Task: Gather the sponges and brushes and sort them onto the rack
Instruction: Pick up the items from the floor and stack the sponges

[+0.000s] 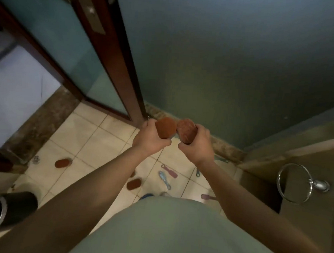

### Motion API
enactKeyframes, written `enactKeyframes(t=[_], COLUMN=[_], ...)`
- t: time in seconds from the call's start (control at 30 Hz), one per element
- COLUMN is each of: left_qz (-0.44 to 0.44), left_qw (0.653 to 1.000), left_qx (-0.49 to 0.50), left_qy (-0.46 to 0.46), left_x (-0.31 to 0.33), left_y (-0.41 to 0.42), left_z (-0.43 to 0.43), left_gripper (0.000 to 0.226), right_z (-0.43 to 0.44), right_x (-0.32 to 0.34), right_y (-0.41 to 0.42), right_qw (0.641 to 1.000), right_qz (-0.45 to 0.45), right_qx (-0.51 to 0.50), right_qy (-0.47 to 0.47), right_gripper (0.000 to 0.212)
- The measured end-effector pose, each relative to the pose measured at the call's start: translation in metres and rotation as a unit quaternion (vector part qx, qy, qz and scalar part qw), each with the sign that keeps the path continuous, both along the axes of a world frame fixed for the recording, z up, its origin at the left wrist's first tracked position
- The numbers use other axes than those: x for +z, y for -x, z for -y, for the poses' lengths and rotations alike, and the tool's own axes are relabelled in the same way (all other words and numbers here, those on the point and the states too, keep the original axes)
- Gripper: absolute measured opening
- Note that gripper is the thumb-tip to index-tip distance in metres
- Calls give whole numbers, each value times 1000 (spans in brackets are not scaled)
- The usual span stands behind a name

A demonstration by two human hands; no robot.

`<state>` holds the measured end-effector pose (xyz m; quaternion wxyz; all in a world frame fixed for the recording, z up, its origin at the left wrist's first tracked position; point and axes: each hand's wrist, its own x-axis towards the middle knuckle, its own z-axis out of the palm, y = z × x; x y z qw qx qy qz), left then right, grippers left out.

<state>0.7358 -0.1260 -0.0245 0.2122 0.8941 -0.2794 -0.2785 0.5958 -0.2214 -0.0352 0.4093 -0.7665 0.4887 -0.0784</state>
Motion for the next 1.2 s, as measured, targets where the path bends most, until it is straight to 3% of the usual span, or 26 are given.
enactKeyframes(t=[0.27,0.53,0.9,1.2], left_qz=[20,25,18,-32], left_qw=[986,947,834,728], left_qx=[-161,-299,-505,-639], left_qy=[36,113,220,249], left_x=[38,81,140,180], left_y=[11,51,162,291], left_z=[57,109,136,108], left_gripper=[92,81,79,86], right_z=[22,18,-30,-103], right_x=[40,89,153,191], right_y=[33,84,185,287], right_qw=[993,955,851,759], right_qz=[-2,1,17,5], right_qx=[-117,-287,-493,-611], right_qy=[32,81,179,227], right_gripper=[72,76,74,68])
